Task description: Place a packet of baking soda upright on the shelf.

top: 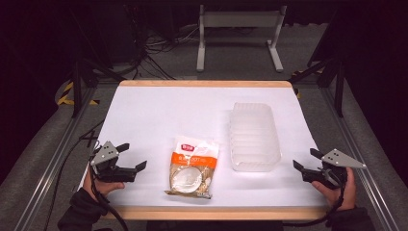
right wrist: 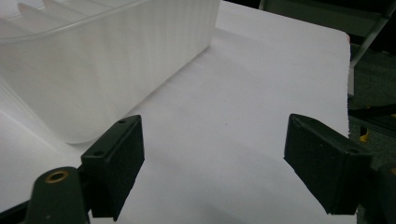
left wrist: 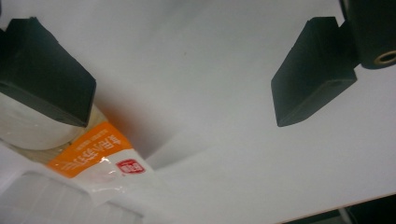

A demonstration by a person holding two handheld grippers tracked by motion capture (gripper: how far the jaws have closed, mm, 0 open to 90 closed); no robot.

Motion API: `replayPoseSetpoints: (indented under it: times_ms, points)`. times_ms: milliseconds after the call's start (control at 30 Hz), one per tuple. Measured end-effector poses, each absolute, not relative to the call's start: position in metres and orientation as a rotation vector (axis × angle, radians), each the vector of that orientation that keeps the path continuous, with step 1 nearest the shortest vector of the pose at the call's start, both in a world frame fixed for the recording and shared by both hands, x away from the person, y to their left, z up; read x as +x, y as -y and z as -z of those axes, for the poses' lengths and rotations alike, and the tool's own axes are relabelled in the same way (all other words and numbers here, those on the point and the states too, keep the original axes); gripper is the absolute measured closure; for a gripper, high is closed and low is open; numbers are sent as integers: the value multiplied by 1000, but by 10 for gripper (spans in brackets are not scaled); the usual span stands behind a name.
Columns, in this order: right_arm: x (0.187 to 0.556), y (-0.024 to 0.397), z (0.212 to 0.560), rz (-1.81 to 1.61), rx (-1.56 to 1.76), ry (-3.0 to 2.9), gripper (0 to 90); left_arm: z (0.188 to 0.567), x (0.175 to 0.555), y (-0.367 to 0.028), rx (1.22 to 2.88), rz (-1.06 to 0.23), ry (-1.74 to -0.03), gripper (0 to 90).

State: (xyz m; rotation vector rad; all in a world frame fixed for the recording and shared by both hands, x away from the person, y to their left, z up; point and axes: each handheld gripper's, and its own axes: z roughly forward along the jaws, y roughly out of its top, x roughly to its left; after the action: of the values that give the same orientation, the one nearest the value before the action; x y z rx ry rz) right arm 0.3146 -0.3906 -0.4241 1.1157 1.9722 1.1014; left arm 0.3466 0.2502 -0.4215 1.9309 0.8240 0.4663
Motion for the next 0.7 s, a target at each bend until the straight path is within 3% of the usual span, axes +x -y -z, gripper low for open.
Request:
replayPoseSetpoints:
  times_ms: [333, 700]
  points:
    - [314, 385, 424, -1105, 1092, -2001, 205, 429, 355, -254, 1962, -412, -875, 63]
    - [307, 379, 430, -1066, 1086, -2048, 204, 421, 381, -227, 2061, -203, -784, 67]
